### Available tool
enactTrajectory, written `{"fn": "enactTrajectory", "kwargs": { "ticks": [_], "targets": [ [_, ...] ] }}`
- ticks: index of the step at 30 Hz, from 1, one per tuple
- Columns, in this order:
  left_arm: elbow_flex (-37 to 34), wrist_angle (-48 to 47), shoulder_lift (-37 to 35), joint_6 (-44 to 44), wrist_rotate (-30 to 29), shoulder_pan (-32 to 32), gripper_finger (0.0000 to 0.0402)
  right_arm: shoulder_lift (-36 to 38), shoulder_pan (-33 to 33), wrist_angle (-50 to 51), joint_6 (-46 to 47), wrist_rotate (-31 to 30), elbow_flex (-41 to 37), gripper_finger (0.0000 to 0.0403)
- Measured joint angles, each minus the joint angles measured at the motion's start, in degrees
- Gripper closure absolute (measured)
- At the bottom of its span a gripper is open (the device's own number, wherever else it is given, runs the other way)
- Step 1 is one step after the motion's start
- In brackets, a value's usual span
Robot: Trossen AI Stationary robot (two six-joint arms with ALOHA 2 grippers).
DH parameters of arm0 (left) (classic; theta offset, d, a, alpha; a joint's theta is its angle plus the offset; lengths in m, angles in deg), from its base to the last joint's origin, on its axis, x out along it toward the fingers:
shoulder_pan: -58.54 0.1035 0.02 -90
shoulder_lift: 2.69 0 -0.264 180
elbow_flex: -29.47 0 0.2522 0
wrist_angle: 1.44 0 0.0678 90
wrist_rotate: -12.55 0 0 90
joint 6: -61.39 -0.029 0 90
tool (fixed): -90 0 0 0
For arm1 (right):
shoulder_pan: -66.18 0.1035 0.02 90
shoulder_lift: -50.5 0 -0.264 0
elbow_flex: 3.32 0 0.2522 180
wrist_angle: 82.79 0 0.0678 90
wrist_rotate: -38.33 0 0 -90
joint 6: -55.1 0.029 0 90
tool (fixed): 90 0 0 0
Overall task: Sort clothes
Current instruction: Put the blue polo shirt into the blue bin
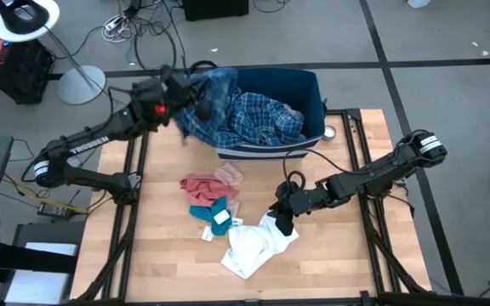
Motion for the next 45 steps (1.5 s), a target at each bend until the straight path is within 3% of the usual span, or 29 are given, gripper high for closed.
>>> {"fn": "enactTrajectory", "kwargs": {
  "ticks": [6,19,27,41,45],
  "targets": [
    [12.92,-0.17,9.85,1.79,6.24,-2.46,0.0401,0.0,-0.45,-0.02,-2.05,-0.07,0.0,0.0286],
    [29.28,-3.32,33.29,6.22,8.53,-5.97,0.0401,0.0,-0.48,-0.33,-1.94,-0.13,0.0,0.0286],
    [30.36,-11.94,41.03,7.84,8.71,-5.97,0.0401,0.0,-0.44,-0.51,-0.89,-0.11,0.0,0.0286],
    [30.52,-20.16,51.84,21.3,8.73,-5.05,0.04,-0.02,-0.42,-1.44,0.49,3.34,0.0,0.0286],
    [30.69,-21.7,53.27,21.35,10.4,-4.98,0.0375,-0.02,-0.42,-1.42,0.49,3.45,0.0,0.0286]
  ]
}}
